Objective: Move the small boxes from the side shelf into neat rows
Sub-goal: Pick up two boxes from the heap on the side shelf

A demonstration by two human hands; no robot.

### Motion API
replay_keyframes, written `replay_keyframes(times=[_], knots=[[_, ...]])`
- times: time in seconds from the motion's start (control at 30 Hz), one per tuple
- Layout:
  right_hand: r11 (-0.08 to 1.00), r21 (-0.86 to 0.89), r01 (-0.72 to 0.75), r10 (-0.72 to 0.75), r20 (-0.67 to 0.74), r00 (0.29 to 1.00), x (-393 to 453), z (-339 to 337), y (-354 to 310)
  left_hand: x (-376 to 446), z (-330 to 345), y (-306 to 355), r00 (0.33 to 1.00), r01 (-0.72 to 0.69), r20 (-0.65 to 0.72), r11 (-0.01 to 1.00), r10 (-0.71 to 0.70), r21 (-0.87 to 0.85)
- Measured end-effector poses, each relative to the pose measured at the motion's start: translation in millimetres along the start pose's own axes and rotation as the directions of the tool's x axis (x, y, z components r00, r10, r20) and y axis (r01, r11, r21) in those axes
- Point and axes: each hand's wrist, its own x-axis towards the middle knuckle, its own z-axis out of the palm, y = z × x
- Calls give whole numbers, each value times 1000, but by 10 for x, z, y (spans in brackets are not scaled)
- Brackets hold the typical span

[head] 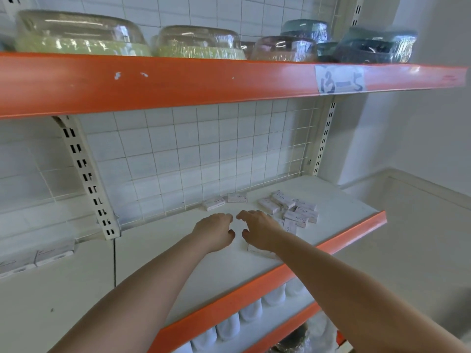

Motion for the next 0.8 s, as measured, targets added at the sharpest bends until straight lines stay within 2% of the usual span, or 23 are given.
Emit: replay_keyframes(times=[0.33, 0.8], knots=[[994, 9, -111, 111, -15, 994, 154, -65, 369, 402, 59, 214, 997, -72, -17, 997, 71, -9], [994, -74, -82, 79, -45, 996, 538, -278, 1390, 1056, 268, 782, 999, 36, 36, 999, -36, 12]])
